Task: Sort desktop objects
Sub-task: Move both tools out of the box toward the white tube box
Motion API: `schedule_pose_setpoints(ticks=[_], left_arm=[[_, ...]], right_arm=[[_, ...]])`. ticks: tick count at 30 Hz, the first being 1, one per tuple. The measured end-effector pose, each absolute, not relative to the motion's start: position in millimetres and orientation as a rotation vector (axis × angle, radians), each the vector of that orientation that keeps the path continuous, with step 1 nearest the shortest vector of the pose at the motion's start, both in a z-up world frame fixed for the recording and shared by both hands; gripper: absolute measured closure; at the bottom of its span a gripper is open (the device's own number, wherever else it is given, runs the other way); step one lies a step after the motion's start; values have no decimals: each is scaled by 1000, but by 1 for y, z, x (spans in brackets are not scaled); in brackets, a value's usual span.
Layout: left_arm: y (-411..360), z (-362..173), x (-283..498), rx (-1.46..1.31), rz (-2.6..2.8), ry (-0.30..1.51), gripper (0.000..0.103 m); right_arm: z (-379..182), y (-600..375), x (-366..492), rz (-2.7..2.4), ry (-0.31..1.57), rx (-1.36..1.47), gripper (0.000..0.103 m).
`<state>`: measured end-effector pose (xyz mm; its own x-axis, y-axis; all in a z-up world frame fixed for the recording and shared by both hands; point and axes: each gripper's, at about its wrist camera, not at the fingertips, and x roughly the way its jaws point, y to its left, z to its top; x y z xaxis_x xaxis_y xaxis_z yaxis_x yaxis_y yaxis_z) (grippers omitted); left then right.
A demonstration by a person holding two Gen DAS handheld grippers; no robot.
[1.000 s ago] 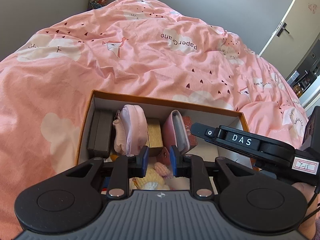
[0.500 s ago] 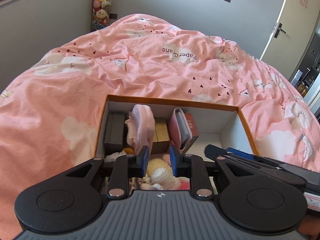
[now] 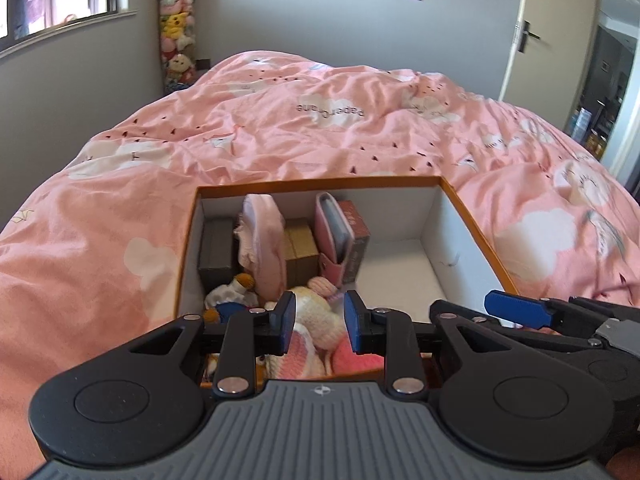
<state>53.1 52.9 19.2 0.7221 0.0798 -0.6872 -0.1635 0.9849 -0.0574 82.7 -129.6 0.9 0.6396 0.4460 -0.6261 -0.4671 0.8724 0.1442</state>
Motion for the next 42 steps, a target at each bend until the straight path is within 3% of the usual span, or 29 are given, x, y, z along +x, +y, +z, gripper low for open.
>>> schedule_pose_setpoints(ticks=[16, 27, 33, 34, 42], left_arm=[[23, 0, 18, -64, -22, 845, 69], [17, -26, 11, -39, -138, 1001, 69], [29, -45, 16, -17, -85, 1131, 60], [34, -47, 17, -47, -87, 1143, 54], [39, -50, 17, -109, -156, 1136, 53]], right_arm=[[-17, -181, 31, 563, 802, -144, 48], [-36, -209, 30, 519, 933, -123, 48], [-49, -200, 37, 537, 1004, -159, 43], [-51, -199, 37, 528, 1013, -169, 43], [-71, -212, 55, 482, 1118, -88, 41]])
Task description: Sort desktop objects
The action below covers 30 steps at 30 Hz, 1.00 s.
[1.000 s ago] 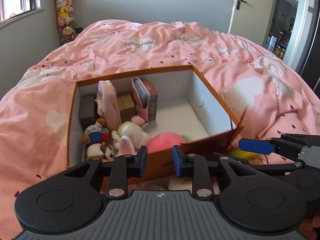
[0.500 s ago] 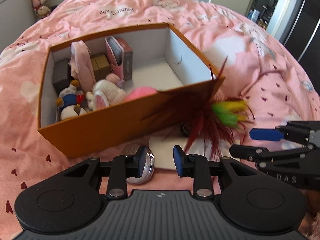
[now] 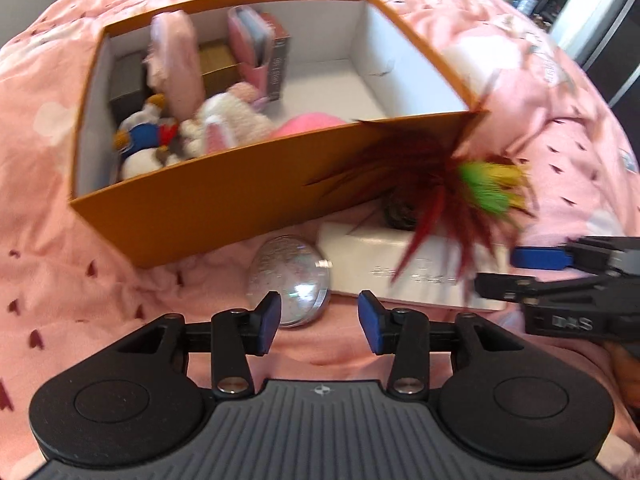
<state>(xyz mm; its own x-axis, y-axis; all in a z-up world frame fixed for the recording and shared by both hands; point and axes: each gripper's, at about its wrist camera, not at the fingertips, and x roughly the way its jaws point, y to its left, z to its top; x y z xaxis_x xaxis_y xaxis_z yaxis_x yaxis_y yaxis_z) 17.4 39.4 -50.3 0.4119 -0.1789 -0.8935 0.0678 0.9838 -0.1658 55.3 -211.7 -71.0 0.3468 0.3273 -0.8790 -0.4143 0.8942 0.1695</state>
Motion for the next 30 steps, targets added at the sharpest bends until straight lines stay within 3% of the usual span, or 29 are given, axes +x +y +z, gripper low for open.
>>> schedule_pose_setpoints(ticks=[10, 12, 17, 21, 30], left_arm=[[35, -56, 19, -179, -216, 1163, 54], [33, -55, 18, -181, -207, 1165, 54], [42, -54, 18, -253, -171, 1149, 54], [58, -55, 21, -384, -156, 1159, 54], [62, -62, 25, -434, -108, 1212, 54]], right_arm=[[-98, -200, 74, 583, 1194, -47, 23], [-95, -198, 72, 594, 1187, -56, 28], [-79, -199, 55, 686, 1165, -32, 54], [-66, -185, 36, 836, 1150, -40, 67], [-62, -161, 24, 963, 1115, -171, 68]])
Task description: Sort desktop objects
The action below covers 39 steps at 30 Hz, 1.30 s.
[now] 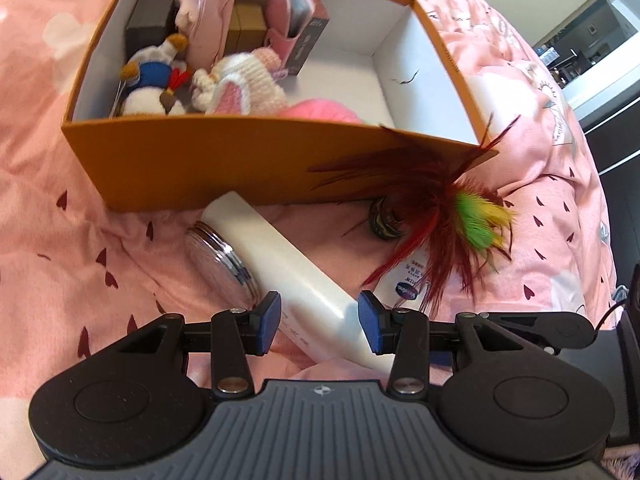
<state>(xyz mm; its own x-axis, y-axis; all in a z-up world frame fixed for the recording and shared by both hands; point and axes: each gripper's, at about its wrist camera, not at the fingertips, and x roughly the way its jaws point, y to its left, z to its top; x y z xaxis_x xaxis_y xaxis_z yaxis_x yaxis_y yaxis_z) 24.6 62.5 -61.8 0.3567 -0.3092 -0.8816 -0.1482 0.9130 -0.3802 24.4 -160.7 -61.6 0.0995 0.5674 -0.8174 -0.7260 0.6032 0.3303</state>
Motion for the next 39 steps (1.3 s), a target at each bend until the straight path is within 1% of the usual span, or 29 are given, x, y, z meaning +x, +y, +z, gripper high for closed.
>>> schedule_pose_setpoints(ticks=[2, 6, 12, 16, 19, 22, 24, 29, 32, 36, 39], left_arm=[[66, -67, 26, -470, -89, 1222, 51], [68, -74, 31, -508, -41, 1241, 48], [61, -78, 37, -453, 14, 1270, 46], [62, -82, 37, -465, 18, 1279, 43], [64, -84, 34, -484, 13, 1278, 43], [68, -89, 32, -471, 39, 1316, 49], [72, -93, 30, -496, 37, 1321, 49], [75, -95, 31, -515, 39, 1315, 50], [79, -96, 30, -530, 40, 1310, 50], [80, -99, 31, -530, 37, 1305, 50], [82, -104, 32, -539, 31, 1308, 50]], right_arm=[[-63, -162, 23, 973, 1121, -166, 69], [-64, -156, 24, 994, 1116, -186, 69], [-65, -152, 20, 1021, 1100, -226, 69], [-65, -153, 20, 1011, 1108, -222, 69], [-64, -155, 24, 994, 1120, -208, 68], [-56, -164, 29, 948, 1091, -184, 68], [-54, -173, 35, 894, 1084, -179, 68], [-79, -180, 54, 617, 1167, -262, 67], [-92, -187, 65, 543, 1209, -169, 64], [-106, -196, 82, 507, 1274, -33, 63], [-117, -192, 93, 533, 1323, 23, 58]])
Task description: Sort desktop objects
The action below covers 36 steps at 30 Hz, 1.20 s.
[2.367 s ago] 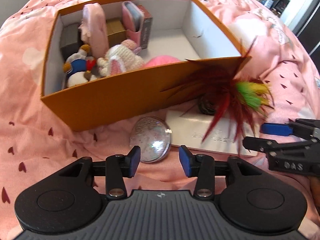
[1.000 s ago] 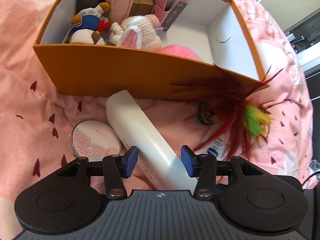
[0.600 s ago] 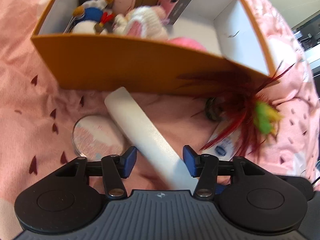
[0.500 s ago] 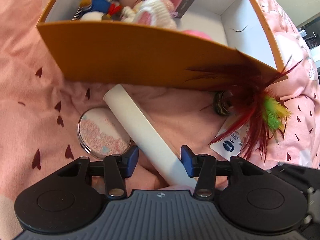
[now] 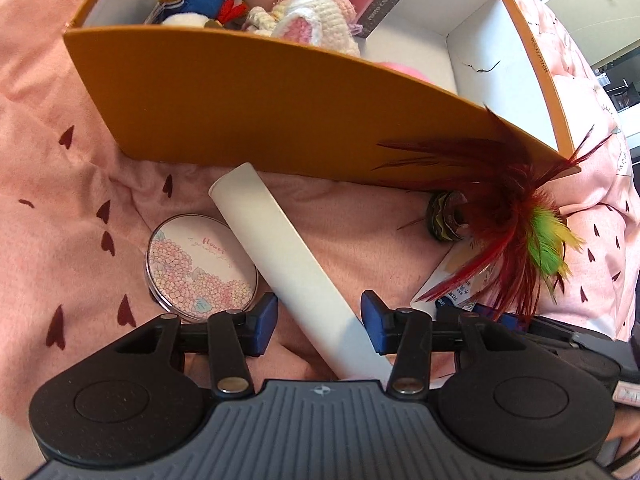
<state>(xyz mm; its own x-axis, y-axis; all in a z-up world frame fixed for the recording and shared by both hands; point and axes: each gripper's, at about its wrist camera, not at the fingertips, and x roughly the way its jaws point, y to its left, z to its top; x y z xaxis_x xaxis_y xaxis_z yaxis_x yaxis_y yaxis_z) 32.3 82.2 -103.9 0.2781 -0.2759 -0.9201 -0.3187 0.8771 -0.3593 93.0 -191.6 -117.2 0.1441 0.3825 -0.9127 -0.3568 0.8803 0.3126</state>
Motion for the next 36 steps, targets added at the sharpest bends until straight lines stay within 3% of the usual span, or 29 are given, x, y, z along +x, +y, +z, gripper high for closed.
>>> schedule_pose_setpoints(ticks=[4, 8, 14, 20, 28, 36], left_arm=[[83, -107, 33, -542, 36, 1311, 52], [80, -102, 29, -544, 38, 1295, 54], [79, -88, 21, -536, 25, 1257, 59], [75, -70, 17, -528, -18, 1225, 63], [55, -40, 9, -440, -102, 1134, 71], [48, -12, 5, -392, -106, 1045, 72]], right_arm=[[-124, -180, 92, 539, 1336, -3, 56], [-115, -187, 84, 536, 1308, 32, 73], [-88, -205, 69, 564, 1250, 164, 88], [-51, -215, 56, 553, 1166, 155, 94], [-19, -226, 45, 483, 1004, 55, 97], [-38, -229, 60, 482, 1038, 52, 92]])
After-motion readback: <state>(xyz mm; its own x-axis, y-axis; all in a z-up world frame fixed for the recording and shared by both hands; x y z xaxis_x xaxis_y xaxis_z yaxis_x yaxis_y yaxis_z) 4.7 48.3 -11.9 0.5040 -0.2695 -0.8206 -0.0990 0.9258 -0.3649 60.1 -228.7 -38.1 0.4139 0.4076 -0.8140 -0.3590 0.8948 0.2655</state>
